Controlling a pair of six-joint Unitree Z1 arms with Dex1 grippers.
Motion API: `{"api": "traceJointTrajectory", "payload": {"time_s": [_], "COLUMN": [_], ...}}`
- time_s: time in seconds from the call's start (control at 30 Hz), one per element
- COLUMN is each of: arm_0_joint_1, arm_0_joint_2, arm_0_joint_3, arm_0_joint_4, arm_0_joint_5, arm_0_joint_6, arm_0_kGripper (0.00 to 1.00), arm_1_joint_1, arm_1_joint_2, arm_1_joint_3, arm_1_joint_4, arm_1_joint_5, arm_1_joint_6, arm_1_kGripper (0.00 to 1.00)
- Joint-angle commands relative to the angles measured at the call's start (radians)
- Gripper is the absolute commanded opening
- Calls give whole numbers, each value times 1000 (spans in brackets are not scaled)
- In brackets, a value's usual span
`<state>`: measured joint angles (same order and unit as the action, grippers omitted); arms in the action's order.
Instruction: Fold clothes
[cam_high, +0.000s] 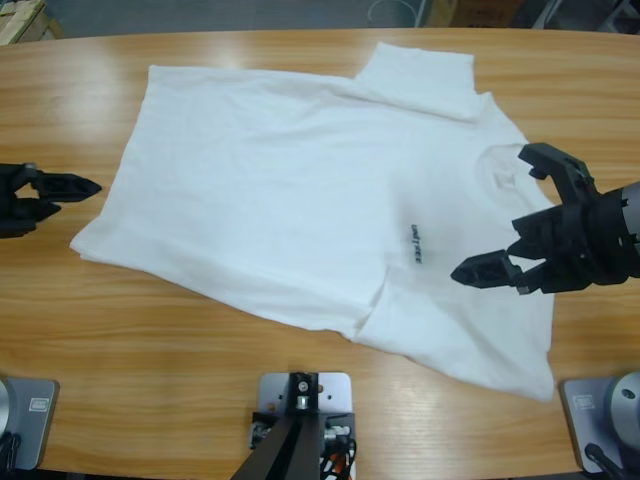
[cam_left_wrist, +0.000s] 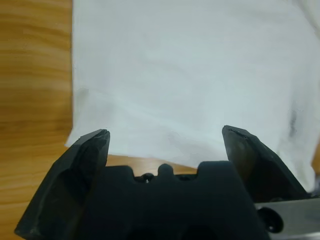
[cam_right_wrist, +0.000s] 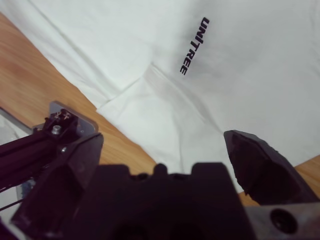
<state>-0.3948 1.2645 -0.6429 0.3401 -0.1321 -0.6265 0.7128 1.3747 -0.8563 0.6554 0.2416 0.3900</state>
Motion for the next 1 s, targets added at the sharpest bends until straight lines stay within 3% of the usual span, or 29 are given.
{"api": "traceJointTrajectory", "payload": {"time_s": [0.03, 0.23, 0.47, 1.0], "arm_0_joint_1": [16, -15, -19, -19], "arm_0_joint_2": [166, 15, -44, 162], "arm_0_joint_3": [51, 108, 126, 111], "arm_0_joint_4": [-12, 9, 97, 15], "arm_0_joint_5": [32, 24, 30, 94], "arm_0_joint_6": [-92, -158, -243, -283], "arm_0_kGripper": [867, 860, 816, 821], "arm_1_joint_1": [11, 11, 11, 11], "arm_1_joint_2": [65, 76, 69, 42], "arm_1_joint_3": [10, 10, 11, 14], "arm_1_joint_4": [0, -6, -8, -4], "arm_1_joint_5": [35, 36, 31, 35], "arm_1_joint_6": [-12, -13, -13, -16], "arm_1_kGripper": [1000, 1000, 1000, 1000]}}
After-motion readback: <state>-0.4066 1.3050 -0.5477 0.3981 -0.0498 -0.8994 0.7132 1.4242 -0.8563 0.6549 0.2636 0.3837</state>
